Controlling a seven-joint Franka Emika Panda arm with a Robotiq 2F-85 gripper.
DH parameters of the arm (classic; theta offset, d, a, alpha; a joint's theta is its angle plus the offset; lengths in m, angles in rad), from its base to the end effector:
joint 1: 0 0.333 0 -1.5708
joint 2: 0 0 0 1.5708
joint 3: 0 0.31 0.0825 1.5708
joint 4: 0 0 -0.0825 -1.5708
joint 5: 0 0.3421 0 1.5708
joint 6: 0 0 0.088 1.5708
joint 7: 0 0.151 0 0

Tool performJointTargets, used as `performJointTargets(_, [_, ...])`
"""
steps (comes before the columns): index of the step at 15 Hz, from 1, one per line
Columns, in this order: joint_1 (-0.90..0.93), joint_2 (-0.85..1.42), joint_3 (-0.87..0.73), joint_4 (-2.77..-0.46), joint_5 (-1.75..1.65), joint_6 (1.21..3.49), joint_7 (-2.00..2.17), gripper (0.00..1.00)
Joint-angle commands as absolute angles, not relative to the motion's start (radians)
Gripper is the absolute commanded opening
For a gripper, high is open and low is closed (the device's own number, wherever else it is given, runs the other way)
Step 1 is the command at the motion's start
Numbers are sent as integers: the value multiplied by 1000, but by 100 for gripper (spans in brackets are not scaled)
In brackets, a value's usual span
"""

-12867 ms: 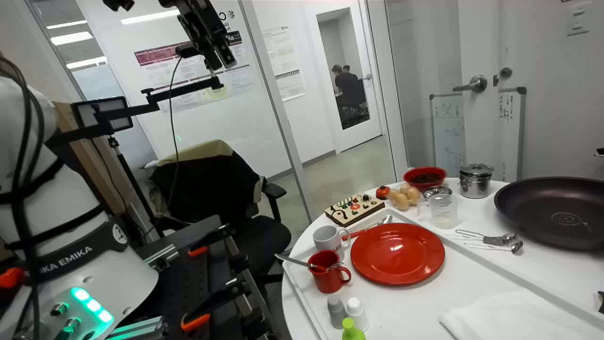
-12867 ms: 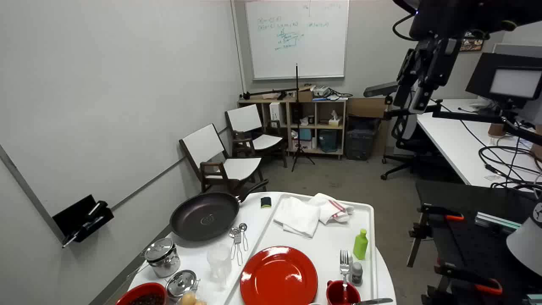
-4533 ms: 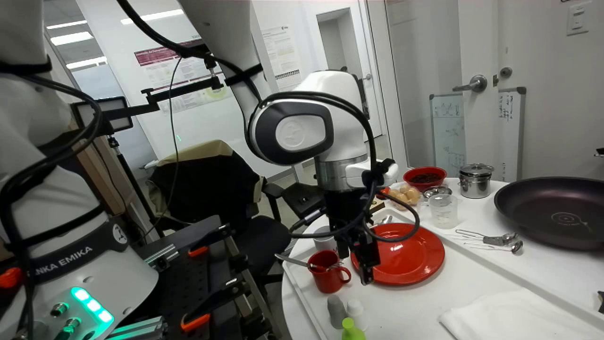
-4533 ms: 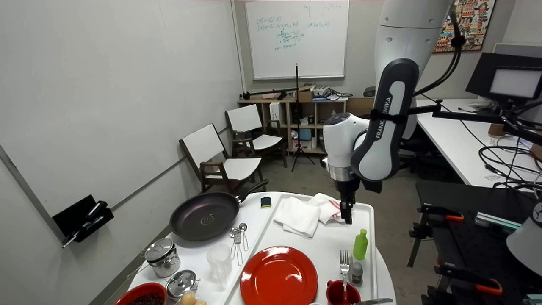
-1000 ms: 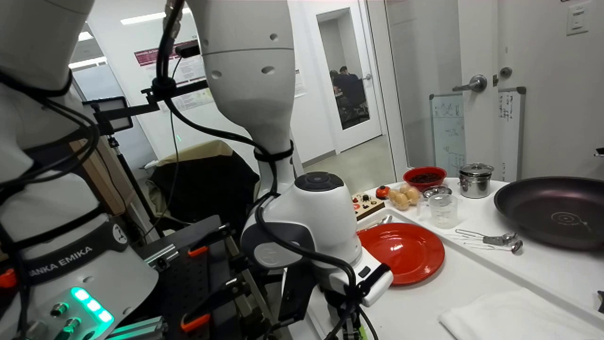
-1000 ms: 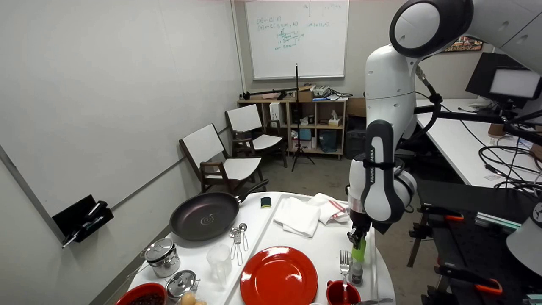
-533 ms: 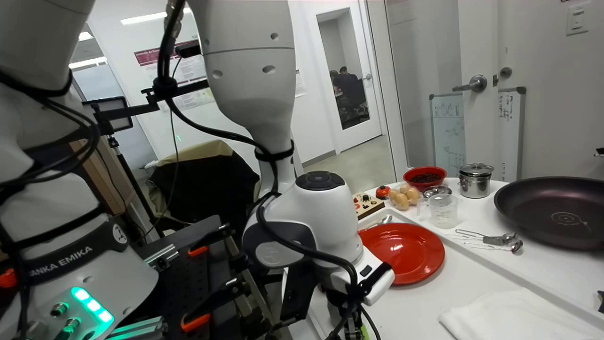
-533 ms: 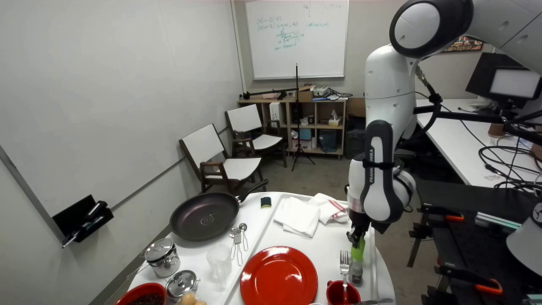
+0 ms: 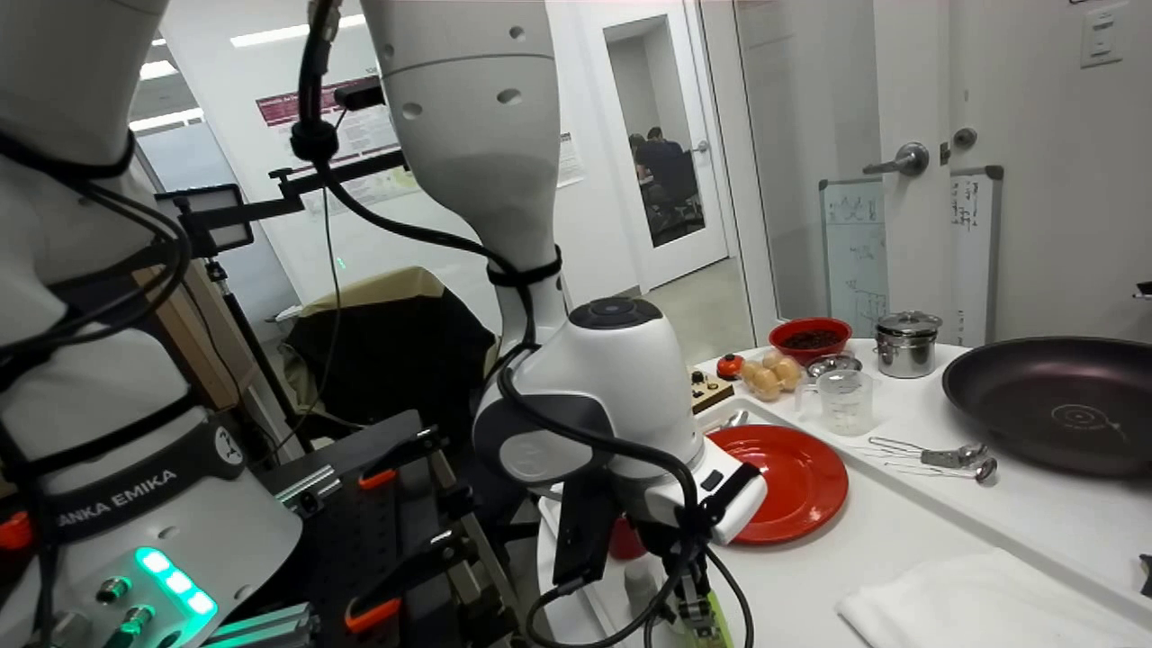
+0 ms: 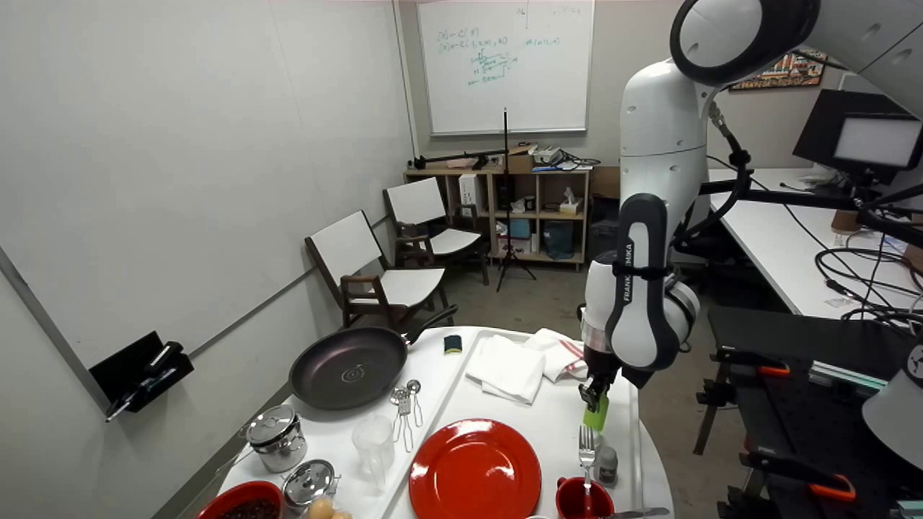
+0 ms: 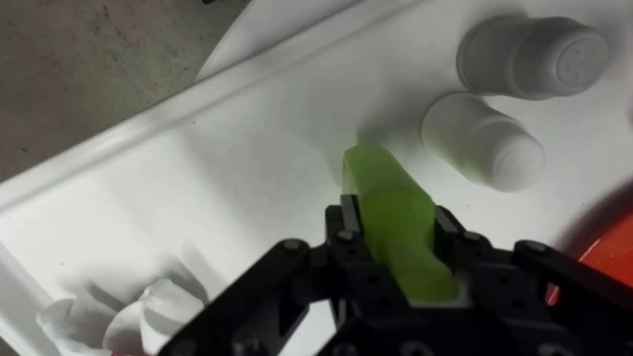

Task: Move the green object backwards

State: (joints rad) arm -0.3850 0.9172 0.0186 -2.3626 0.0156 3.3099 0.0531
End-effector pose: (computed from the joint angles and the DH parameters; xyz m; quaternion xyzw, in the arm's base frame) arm 0.3955 -0.1510 -0.0424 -0.9755 0.2194 -0.0158 0.0037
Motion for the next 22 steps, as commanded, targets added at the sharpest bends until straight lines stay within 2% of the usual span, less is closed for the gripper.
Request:
performJointTargets(1, [-366,813,6,-2423,17,3311,42,8])
performJointTargets(11, [-333,605,7,-2396,17,3226,34,8])
performJointTargets(22, [-194,526,-57,-2153,28,2827,51,8])
